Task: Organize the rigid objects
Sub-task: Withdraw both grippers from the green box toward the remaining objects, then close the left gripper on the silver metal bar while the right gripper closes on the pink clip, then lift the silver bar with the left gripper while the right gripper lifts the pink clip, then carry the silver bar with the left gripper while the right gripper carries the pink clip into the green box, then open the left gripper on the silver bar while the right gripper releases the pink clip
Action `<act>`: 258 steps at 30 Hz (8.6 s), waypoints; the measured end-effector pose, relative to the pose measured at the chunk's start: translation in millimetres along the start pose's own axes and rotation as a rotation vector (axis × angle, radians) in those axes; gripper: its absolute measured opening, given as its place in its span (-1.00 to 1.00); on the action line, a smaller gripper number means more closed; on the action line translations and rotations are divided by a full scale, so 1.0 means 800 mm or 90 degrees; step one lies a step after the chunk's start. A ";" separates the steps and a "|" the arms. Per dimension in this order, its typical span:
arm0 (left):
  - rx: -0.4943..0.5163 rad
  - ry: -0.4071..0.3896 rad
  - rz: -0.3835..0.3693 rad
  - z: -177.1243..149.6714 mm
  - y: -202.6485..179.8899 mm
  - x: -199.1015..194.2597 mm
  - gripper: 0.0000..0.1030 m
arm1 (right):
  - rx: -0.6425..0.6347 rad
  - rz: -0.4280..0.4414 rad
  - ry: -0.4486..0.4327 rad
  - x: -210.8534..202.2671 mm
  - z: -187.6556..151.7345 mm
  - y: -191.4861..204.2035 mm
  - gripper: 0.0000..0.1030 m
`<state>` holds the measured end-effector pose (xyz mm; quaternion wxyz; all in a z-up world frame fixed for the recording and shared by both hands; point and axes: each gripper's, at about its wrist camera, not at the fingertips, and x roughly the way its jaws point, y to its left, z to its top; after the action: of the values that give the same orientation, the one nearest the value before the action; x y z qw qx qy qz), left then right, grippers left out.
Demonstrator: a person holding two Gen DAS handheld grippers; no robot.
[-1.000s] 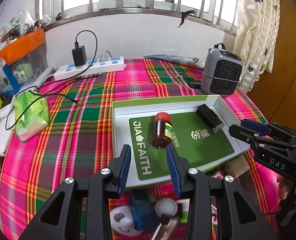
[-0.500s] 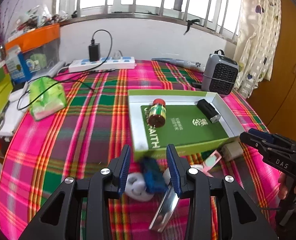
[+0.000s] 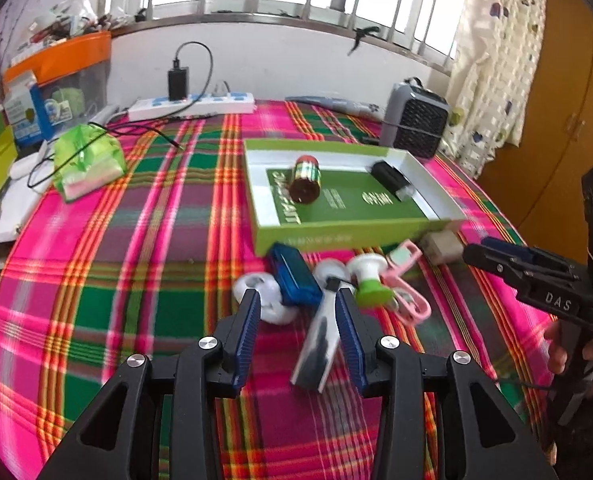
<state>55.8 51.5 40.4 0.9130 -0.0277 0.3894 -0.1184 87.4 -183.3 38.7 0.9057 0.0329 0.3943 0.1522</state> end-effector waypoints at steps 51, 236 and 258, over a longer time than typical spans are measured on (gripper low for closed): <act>0.046 0.064 -0.015 -0.016 -0.018 0.048 -0.25 | -0.153 0.025 0.087 0.056 -0.026 0.085 -0.01; 0.047 0.058 0.059 0.143 0.004 0.174 -0.57 | -0.110 -0.025 0.081 0.164 0.111 0.023 -0.51; 0.052 0.057 0.061 0.143 0.002 0.175 -0.55 | -0.108 -0.021 0.079 0.165 0.111 0.023 -0.51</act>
<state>232.1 14.7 21.0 0.8997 0.0332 0.4255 -0.0916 231.9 -120.9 10.3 0.8814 -0.0601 0.4360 0.1718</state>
